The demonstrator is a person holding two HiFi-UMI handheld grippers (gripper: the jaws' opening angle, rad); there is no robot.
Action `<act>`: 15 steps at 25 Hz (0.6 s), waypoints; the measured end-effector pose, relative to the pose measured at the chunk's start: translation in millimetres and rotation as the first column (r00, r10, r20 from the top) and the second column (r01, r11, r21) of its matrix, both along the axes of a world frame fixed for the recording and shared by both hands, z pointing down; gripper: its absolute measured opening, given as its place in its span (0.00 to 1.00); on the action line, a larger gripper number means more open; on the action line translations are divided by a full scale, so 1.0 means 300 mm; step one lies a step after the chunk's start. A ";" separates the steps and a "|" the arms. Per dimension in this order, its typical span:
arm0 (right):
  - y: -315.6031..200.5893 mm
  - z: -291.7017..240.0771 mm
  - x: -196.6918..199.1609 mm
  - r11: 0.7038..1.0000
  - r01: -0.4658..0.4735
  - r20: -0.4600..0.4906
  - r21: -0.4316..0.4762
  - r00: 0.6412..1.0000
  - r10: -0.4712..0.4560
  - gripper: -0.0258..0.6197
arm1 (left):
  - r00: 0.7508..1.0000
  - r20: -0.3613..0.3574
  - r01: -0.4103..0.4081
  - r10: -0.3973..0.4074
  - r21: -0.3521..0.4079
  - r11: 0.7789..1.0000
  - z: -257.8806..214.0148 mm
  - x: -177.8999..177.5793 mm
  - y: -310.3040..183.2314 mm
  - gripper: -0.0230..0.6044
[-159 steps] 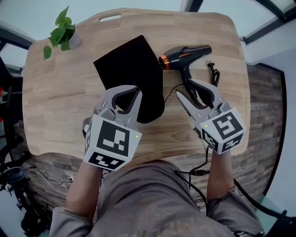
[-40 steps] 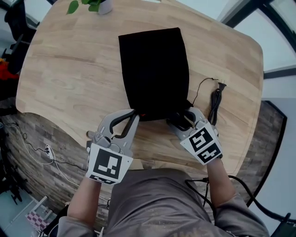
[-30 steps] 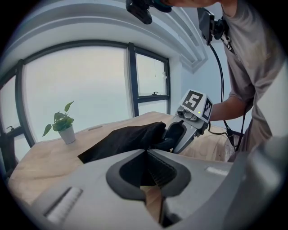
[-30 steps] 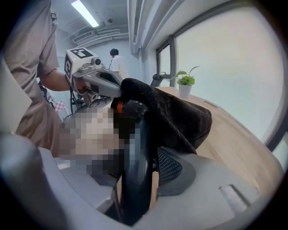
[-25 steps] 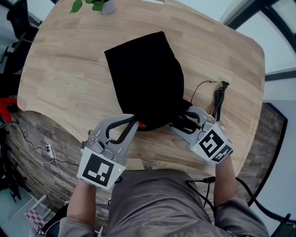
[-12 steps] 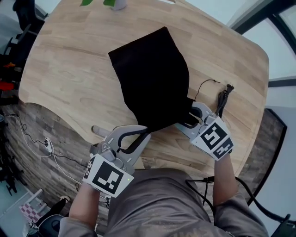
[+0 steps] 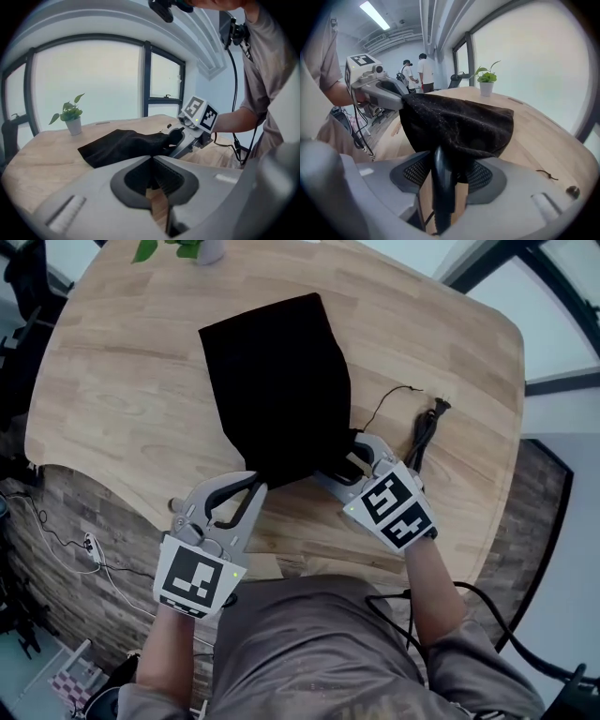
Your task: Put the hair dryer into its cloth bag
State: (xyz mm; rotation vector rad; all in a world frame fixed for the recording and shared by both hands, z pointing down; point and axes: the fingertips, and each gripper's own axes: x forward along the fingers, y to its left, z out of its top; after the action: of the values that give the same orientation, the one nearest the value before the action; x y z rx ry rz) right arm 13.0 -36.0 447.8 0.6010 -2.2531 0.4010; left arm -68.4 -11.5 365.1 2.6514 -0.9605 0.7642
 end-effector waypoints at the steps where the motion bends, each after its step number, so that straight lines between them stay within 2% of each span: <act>1: 0.007 -0.020 0.011 1.000 -0.013 0.004 0.005 1.000 0.013 0.44 | 1.000 -0.014 0.023 -0.023 -0.006 1.000 -0.004 -0.007 -0.009 0.06; 4: 0.015 -0.083 0.060 0.994 -0.078 0.006 0.074 0.997 0.078 0.38 | 0.997 -0.026 0.072 -0.072 -0.021 0.997 -0.011 -0.026 -0.031 0.06; 8: -0.023 -0.128 0.139 0.956 -0.187 -0.037 0.228 0.979 0.201 0.36 | 0.995 -0.026 0.090 -0.092 -0.049 0.995 -0.016 -0.020 -0.043 0.06; 10: -0.045 -0.123 0.158 0.943 -0.200 -0.066 0.266 0.972 0.224 0.38 | 0.996 -0.022 0.090 -0.091 -0.057 0.994 -0.018 -0.014 -0.044 0.06; 12: -0.061 -0.105 0.152 0.944 -0.167 -0.098 0.283 0.975 0.202 0.38 | 0.996 -0.011 0.091 -0.091 -0.056 0.994 -0.020 -0.016 -0.045 0.06; 13: -0.067 -0.104 0.149 0.943 -0.145 -0.114 0.299 0.976 0.187 0.30 | 0.996 -0.006 0.093 -0.093 -0.055 0.994 -0.020 -0.017 -0.044 0.06; 14: -0.072 -0.115 0.151 0.938 -0.132 -0.121 0.321 0.976 0.179 0.16 | 0.995 -0.004 0.095 -0.095 -0.055 0.994 -0.020 -0.017 -0.043 0.06; 15: -0.077 -0.138 0.155 0.930 -0.129 -0.115 0.344 0.977 0.178 0.10 | 0.995 -0.001 0.095 -0.096 -0.055 0.994 -0.020 -0.016 -0.040 0.06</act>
State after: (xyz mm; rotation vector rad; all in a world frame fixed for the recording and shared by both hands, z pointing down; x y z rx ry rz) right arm 59.6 -59.0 406.5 0.9567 -2.1545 0.0431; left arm -73.2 -23.6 359.2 2.5393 -1.0418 0.7529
